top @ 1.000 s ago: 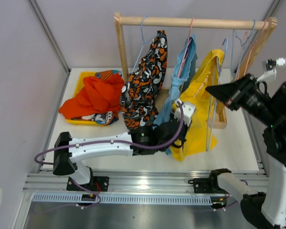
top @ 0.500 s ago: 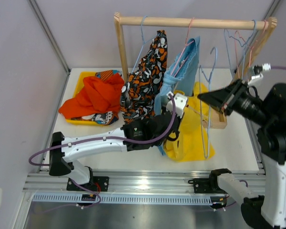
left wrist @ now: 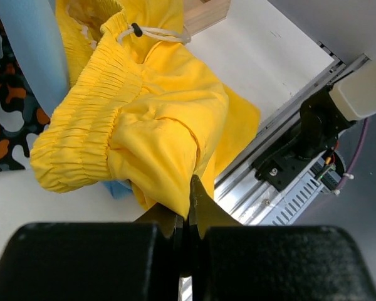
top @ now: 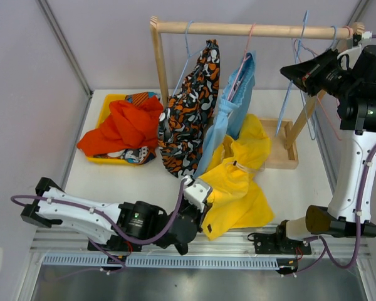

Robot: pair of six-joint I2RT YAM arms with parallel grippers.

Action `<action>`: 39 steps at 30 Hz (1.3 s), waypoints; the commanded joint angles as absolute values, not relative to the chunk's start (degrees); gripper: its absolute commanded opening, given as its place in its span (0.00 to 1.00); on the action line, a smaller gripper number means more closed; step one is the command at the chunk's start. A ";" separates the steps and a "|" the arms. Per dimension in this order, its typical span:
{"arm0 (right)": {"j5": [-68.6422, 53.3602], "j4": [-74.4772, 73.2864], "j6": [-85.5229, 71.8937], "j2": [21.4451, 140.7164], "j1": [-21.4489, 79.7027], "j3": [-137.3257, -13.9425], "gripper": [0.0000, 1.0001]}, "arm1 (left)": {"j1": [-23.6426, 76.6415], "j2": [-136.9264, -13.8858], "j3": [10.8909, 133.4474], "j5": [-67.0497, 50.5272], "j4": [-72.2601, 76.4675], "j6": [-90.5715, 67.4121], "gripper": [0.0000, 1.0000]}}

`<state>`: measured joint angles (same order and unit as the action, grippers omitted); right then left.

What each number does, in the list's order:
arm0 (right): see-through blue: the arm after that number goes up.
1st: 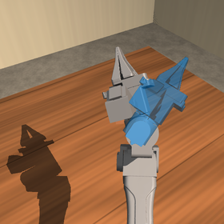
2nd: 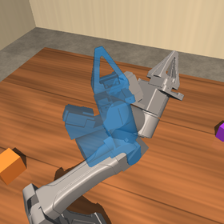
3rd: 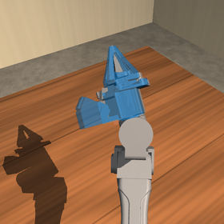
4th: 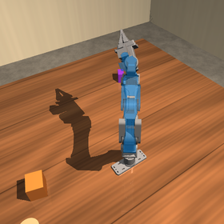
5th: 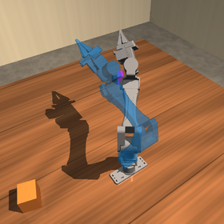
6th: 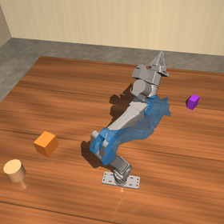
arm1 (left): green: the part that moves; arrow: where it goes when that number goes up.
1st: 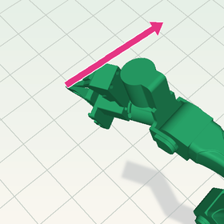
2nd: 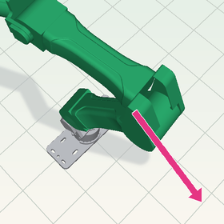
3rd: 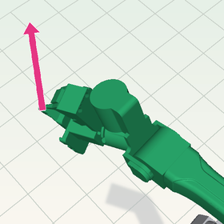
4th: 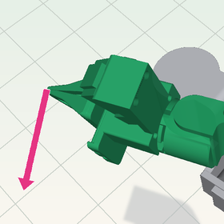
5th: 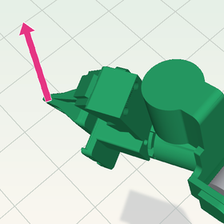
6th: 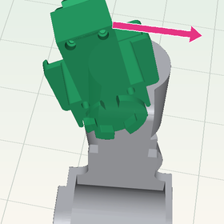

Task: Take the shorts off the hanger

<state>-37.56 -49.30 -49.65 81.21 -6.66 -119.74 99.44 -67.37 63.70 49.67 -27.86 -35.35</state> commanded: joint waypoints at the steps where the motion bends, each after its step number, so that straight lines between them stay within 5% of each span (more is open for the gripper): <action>1: -38.50 -46.06 -48.25 81.56 -7.91 -122.61 0.00 | 103.35 -65.92 64.51 57.30 -34.26 -44.54 0.00; 15: -38.85 -41.75 -46.76 71.55 -7.82 -103.19 0.00 | 101.69 -63.55 75.93 63.90 -41.22 -35.17 0.00; 18: -38.50 -42.36 -46.23 69.35 -7.82 -100.90 0.07 | 99.06 -61.88 76.81 63.72 -42.80 -34.37 0.00; 20: -38.93 -43.15 -45.88 68.04 -7.91 -99.76 0.28 | 97.39 -60.30 77.34 63.72 -43.76 -33.32 0.00; 22: -38.94 -43.50 -45.35 67.07 -7.91 -99.32 0.73 | 96.16 -58.81 79.35 64.33 -45.17 -32.52 0.00; 24: -38.15 -44.38 -44.65 65.57 -7.91 -99.32 0.96 | 94.84 -58.01 81.03 66.35 -49.47 -32.00 0.00; 31: -38.23 -48.16 -42.72 64.51 -7.91 -103.09 0.99 | 87.63 -56.07 91.13 65.39 -55.00 -22.94 0.00; 39: -35.95 -54.49 -40.70 55.30 -7.91 -103.18 0.99 | 81.14 -57.76 103.18 71.10 -81.64 -34.88 0.00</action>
